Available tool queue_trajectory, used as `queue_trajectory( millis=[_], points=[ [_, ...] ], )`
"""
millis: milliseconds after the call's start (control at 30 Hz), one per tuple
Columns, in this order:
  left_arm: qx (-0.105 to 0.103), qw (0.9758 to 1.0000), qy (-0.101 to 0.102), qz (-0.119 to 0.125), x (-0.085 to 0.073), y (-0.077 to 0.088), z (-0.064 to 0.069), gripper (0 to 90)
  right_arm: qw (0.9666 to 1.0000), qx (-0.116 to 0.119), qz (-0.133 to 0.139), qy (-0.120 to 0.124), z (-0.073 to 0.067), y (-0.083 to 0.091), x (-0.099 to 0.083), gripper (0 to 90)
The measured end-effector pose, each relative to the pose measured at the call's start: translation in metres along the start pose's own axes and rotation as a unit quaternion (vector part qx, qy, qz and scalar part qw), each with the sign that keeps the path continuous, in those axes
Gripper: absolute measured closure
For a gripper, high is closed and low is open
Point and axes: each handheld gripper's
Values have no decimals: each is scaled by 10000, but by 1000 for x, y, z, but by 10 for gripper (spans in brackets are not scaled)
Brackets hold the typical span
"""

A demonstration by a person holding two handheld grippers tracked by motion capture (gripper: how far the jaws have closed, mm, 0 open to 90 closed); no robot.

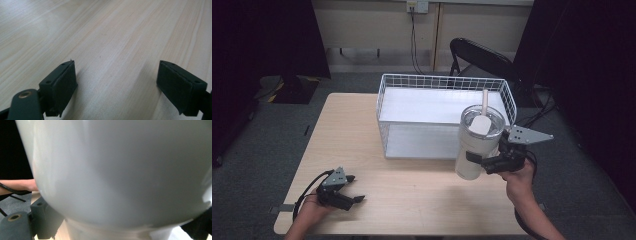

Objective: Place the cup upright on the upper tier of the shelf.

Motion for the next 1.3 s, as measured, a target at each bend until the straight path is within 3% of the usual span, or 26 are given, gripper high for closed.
queue_trajectory(
  millis=[833,1133,1300],
  points=[
    [1,10000,1,-2,0,0,0,157,9997,-213,62,130,12,1,66,91],
    [1,10000,1,-3,0,0,0,157,9993,-307,167,96,20,-1,82,91],
    [0,10000,2,-3,0,0,0,157,9990,-406,82,181,24,-5,92,91]
  ],
)
Point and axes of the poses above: each handheld gripper's, and its own axes: y roughly backward along the jaws, x roughly out of its top, z roughly to its right, and after that the axes turned 14 degrees about x, right-handed
